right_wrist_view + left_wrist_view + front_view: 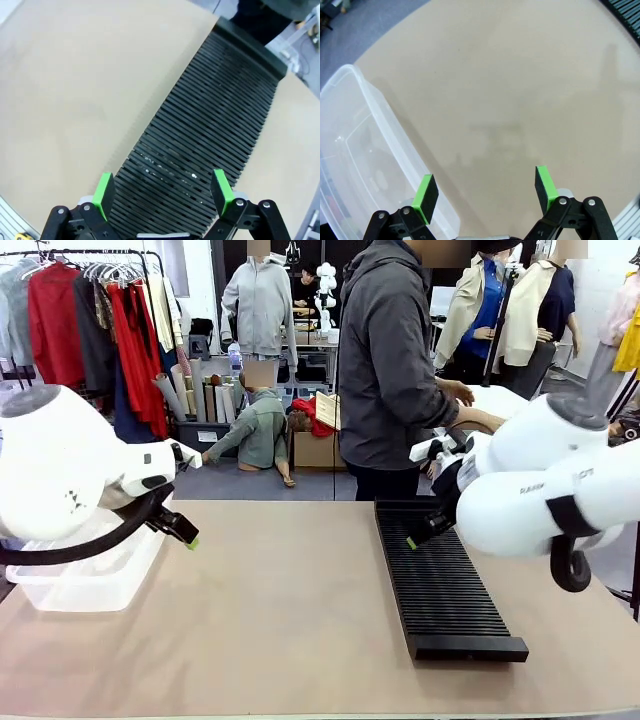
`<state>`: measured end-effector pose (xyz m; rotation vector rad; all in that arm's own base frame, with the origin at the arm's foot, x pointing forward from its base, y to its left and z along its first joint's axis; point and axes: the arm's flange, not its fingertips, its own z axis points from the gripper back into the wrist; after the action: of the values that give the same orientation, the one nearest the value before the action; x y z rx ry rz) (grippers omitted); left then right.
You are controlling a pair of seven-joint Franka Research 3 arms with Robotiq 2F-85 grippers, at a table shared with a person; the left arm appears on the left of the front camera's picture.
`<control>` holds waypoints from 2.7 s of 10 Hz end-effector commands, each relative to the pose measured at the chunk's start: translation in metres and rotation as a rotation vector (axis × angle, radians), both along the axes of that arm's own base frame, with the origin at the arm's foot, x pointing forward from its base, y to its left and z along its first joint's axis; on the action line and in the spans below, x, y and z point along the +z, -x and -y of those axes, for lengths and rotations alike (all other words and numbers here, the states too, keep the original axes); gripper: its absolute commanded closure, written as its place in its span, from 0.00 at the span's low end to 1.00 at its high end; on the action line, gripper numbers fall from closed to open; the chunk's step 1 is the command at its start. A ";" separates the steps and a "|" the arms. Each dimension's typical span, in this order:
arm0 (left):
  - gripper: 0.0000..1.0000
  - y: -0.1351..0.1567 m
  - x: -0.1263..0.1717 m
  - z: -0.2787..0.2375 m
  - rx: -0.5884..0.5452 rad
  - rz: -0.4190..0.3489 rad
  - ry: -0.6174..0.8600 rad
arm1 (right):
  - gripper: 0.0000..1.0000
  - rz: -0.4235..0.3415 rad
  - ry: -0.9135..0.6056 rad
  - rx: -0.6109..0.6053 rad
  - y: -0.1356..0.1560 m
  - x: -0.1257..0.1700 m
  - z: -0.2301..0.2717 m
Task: Sort PCBs into racks and boxes based on the side picked up.
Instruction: Pick up the Blank PCB handed by the Human.
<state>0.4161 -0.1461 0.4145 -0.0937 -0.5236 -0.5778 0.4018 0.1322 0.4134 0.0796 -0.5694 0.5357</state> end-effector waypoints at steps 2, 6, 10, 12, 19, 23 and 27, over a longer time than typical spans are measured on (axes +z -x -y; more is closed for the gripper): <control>0.00 -0.012 0.027 -0.018 -0.012 -0.089 0.023 | 0.00 -0.066 -0.091 0.010 -0.002 0.041 0.028; 0.00 -0.015 0.076 -0.037 0.018 -0.150 0.169 | 0.00 -0.205 -0.246 -0.057 0.014 0.097 0.058; 0.00 -0.025 0.084 -0.071 0.011 -0.254 0.476 | 0.00 -0.351 -0.625 0.139 0.006 0.094 0.096; 0.00 -0.026 0.081 -0.107 -0.071 -0.334 0.794 | 0.00 -0.409 -0.816 0.154 -0.003 0.080 0.129; 0.00 -0.001 0.066 -0.213 -0.116 -0.333 1.139 | 0.00 -0.519 -1.370 0.343 -0.010 0.020 0.218; 0.00 -0.012 0.045 -0.221 -0.081 -0.366 1.186 | 0.00 -0.480 -1.450 0.344 0.002 0.031 0.233; 0.00 -0.013 0.038 -0.221 -0.054 -0.385 1.172 | 0.00 -0.490 -1.432 0.334 0.005 0.027 0.236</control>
<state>0.4300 0.0768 0.4530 -1.2968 -0.4411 -0.2379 0.3982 -0.1000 0.4434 1.6175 -0.3484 0.3248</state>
